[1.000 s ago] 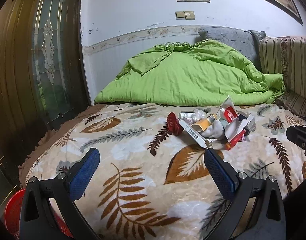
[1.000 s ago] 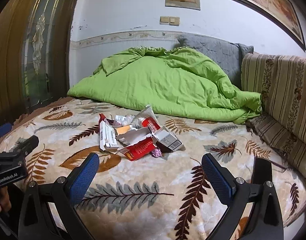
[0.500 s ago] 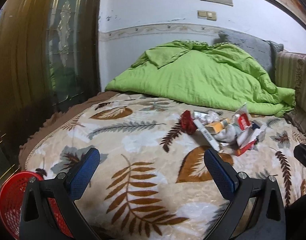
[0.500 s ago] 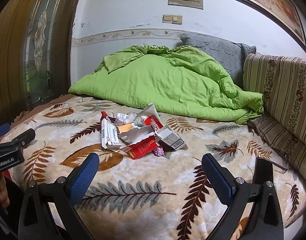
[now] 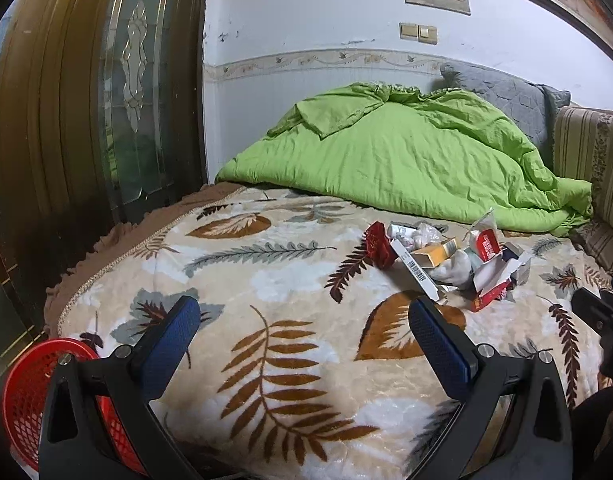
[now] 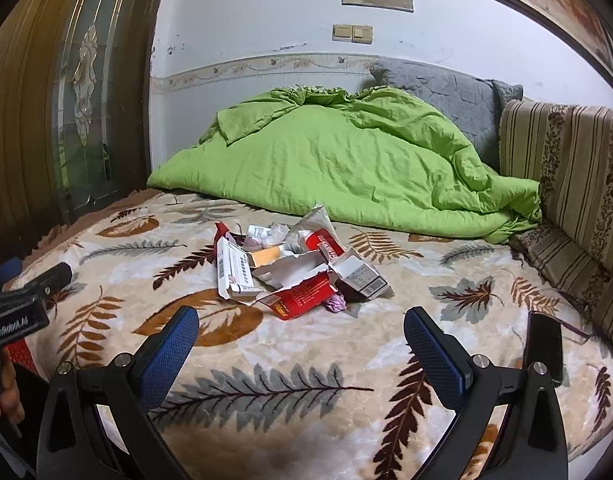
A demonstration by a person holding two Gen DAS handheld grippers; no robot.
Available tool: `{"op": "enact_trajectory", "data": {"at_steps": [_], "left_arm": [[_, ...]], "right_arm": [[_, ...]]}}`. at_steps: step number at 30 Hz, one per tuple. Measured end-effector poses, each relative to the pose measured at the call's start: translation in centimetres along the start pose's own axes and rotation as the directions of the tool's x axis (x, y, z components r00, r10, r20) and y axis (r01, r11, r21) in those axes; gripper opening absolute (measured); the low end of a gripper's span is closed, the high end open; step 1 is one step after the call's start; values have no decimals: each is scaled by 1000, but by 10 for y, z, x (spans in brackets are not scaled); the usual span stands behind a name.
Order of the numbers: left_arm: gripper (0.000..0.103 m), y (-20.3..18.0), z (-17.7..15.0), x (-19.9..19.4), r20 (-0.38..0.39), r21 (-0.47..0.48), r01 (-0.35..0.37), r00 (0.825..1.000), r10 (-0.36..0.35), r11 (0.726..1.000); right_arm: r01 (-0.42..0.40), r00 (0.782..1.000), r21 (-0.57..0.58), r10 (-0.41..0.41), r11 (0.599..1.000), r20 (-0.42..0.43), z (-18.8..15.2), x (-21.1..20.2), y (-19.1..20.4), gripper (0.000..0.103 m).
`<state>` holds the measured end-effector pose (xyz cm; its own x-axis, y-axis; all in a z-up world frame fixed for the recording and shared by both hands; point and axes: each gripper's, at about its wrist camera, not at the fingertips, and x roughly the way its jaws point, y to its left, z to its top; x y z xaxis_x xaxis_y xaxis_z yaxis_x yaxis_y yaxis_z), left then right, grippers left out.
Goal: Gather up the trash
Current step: 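Move both tools toward the pile of trash on the blanket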
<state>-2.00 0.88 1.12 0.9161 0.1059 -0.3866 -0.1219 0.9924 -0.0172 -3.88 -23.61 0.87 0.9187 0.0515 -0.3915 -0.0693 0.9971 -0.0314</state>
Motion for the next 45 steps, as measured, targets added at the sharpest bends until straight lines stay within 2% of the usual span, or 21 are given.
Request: {"op": "enact_trajectory", "data": {"at_steps": [7, 10, 17, 24, 28, 35, 45], "left_arm": [[103, 16, 4, -27, 11, -32, -44, 999, 44, 999], [103, 21, 6, -38, 24, -35, -58, 998, 58, 998], [103, 18, 11, -52, 32, -5, -44, 999, 44, 999], [103, 10, 11, -40, 2, -5, -14, 1000, 14, 1000], [103, 7, 2, -27, -44, 19, -3, 999, 4, 1000], [103, 10, -5, -8, -76, -17, 11, 997, -12, 1000], [103, 12, -12, 16, -124, -37, 36, 991, -41, 999]], "right_arm": [[-56, 998, 49, 57, 997, -3, 4, 0, 0, 103], [-62, 998, 34, 61, 998, 9, 4, -1, 5, 103], [-63, 998, 17, 63, 998, 18, 4, -8, 11, 103], [-38, 999, -17, 38, 999, 8, 3, -8, 14, 103], [-30, 1000, -32, 30, 999, -4, 0, -6, 16, 103], [-21, 1000, -76, 20, 997, -15, -3, -1, 24, 103], [-33, 999, -49, 31, 998, -45, -3, 6, 19, 103]]}}
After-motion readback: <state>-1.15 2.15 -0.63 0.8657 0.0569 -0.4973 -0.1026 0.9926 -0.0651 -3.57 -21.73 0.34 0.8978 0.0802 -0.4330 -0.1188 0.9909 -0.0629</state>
